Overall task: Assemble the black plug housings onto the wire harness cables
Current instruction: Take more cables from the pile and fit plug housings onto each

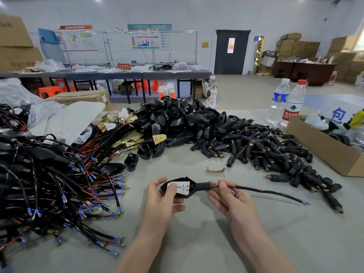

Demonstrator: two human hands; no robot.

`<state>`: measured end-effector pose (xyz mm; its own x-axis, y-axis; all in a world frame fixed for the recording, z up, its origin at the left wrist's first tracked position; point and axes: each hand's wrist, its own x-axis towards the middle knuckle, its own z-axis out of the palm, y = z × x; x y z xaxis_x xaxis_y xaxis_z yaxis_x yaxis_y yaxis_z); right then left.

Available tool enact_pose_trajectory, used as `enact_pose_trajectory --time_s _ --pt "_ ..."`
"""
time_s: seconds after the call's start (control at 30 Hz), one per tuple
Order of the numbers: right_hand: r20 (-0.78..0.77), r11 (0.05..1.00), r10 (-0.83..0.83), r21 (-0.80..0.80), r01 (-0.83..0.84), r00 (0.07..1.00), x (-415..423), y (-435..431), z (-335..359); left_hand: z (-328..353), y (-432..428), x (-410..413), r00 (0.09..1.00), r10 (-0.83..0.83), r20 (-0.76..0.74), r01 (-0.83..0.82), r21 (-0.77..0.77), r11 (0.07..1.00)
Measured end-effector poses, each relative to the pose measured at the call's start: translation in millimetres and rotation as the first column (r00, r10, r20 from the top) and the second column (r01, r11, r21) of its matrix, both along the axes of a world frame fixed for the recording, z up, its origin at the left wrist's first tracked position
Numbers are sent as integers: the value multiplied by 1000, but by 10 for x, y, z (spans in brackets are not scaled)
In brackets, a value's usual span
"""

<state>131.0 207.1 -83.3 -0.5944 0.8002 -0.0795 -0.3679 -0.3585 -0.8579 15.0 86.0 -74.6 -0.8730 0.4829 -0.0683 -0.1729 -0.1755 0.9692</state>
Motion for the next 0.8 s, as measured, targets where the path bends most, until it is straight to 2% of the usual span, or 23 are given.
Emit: enact_pose_trajectory --time_s 0.13,0.33,0.43,0.5,0.57,0.6,0.73,0.8 --pt "-3 1000 19 -8 -19 1000 0 -14 20 40 3 -23 968 -85 236 62 105 993" --pt "-6 999 35 6 -35 999 28 -64 37 60 4 30 931 -185 313 78 323 943" --pt "16 991 117 60 -118 993 -11 -190 14 57 19 176 932 -288 218 213 314 925" --pt "43 981 156 111 -160 987 -50 -298 -14 42 18 296 949 -312 37 305 134 943" --pt "42 975 161 146 -166 986 -78 -409 -18 44 10 372 965 -245 -91 242 -42 969" --pt "42 975 153 159 -158 987 -92 -466 -3 71 -8 392 975 -199 -102 192 -70 979" --pt "73 972 81 215 -95 994 -219 -725 114 217 -209 351 993 -80 -86 79 -11 997" --pt "51 979 58 195 -67 997 -374 -872 203 319 -344 242 990 -61 -130 61 -6 998"
